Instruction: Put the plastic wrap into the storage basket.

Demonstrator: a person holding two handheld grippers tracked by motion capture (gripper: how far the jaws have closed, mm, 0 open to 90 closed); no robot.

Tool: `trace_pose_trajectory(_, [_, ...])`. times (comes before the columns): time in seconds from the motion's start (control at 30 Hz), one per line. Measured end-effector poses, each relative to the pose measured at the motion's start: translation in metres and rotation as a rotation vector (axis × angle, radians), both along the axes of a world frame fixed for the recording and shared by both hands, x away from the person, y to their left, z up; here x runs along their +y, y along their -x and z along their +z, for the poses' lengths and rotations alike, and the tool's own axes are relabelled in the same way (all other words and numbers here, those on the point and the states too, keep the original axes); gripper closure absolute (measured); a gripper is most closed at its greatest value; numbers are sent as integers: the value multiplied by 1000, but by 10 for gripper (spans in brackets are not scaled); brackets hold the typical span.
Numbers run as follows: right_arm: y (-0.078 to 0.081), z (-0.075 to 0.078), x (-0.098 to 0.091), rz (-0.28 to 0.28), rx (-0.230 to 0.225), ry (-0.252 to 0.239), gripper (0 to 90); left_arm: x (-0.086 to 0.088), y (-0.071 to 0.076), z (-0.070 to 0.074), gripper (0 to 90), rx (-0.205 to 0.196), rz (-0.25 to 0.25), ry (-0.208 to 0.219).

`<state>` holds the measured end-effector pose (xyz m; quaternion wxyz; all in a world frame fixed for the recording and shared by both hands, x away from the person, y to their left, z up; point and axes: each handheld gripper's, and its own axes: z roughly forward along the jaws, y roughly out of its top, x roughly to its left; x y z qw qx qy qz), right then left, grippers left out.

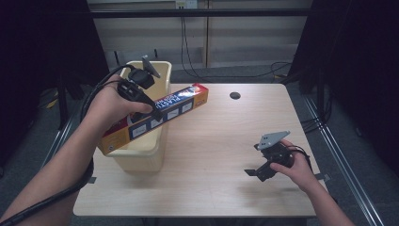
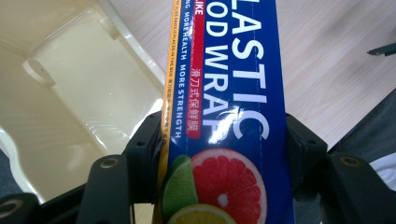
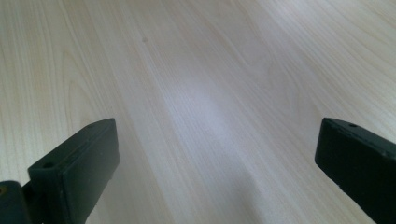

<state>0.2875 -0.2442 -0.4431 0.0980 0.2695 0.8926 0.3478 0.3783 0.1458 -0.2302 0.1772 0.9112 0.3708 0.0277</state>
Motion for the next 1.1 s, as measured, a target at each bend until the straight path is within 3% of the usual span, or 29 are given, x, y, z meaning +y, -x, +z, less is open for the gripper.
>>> trace_pose_trajectory(0.3, [-1, -2, -2, -16, -1, -3, 1, 13, -4, 9, 416, -11, 49, 6])
trace_pose_trajectory(0.63, [-2, -4, -1, -13, 6, -4, 1, 35, -6, 17, 416, -22, 149, 42])
trace_pose_trajectory(1.1, [-2, -4, -1, -13, 1, -8, 0, 55, -13, 17, 415, -39, 244, 7])
